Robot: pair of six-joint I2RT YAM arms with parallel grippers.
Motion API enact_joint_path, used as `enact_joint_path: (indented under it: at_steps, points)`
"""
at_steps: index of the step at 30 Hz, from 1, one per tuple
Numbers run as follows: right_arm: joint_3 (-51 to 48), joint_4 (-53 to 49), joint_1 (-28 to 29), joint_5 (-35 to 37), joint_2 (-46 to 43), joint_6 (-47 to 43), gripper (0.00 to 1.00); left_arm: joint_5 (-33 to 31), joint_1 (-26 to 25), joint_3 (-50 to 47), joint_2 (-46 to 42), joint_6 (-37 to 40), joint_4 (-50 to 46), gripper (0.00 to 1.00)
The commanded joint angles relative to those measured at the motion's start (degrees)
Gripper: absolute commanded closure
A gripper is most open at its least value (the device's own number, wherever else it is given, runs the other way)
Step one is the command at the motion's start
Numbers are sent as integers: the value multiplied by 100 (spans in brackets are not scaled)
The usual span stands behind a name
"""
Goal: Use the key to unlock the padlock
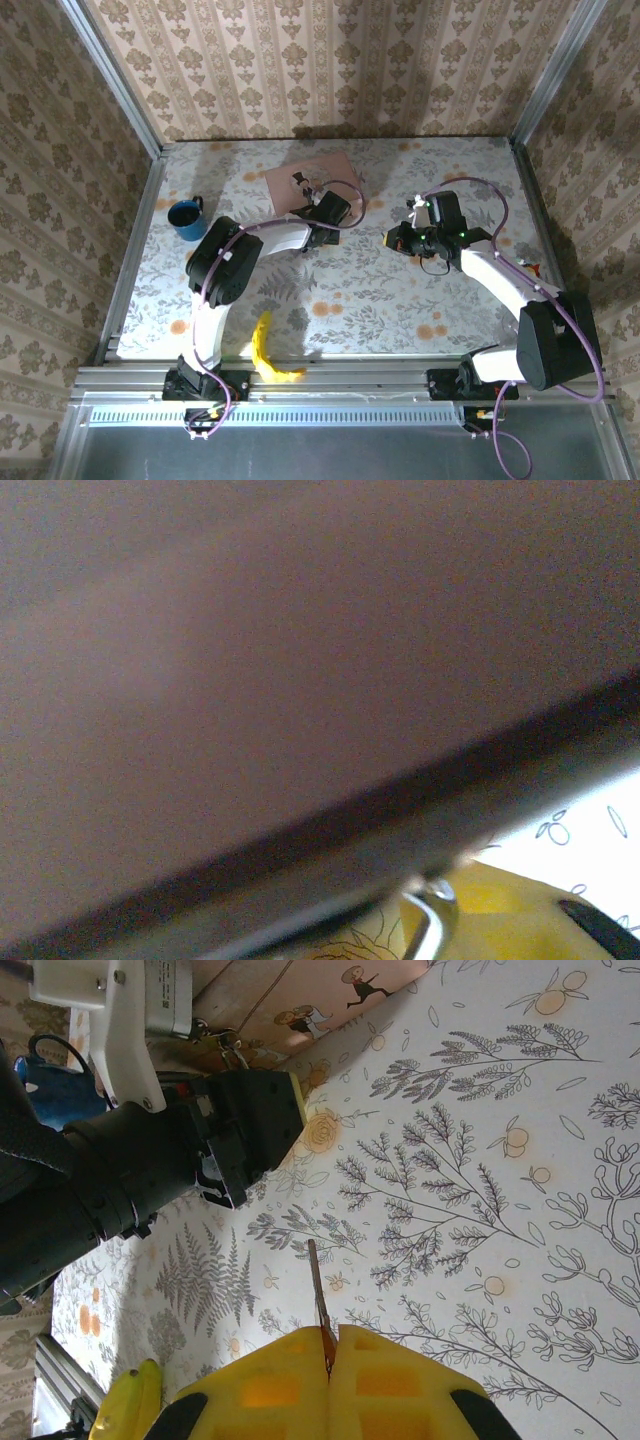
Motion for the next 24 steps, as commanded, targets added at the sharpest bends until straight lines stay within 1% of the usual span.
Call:
enact_joint_path:
  at_steps: [1, 6, 11, 14, 16, 17, 22, 24]
  points:
    - [-20, 86, -23, -174, 22, 50, 100, -129, -47, 113, 100, -58, -24, 64]
    - [-46, 119, -21, -186, 49, 51, 100, -33, -83, 100, 100, -81, -32, 67]
    - [-155, 199, -24, -179, 123, 72, 100, 184, -98, 19, 71, -172, 10, 80]
    - [-268, 272, -26, -146, 197, 59, 100, 415, -122, -88, -57, -306, 113, 85]
    - [-371, 374, -24, -158, 198, 59, 100, 643, -127, -160, -189, -498, 164, 88]
    - [-426, 442, -14, -175, 389, 53, 100, 778, -125, -195, -262, -665, 186, 90]
    - [-740, 999, 50, -388, 703, -70, 100, 1372, -126, -213, -461, -1523, 128, 99]
    - [-871, 1304, 92, -513, 871, -98, 100, 1612, -126, -258, -505, -1788, 207, 100]
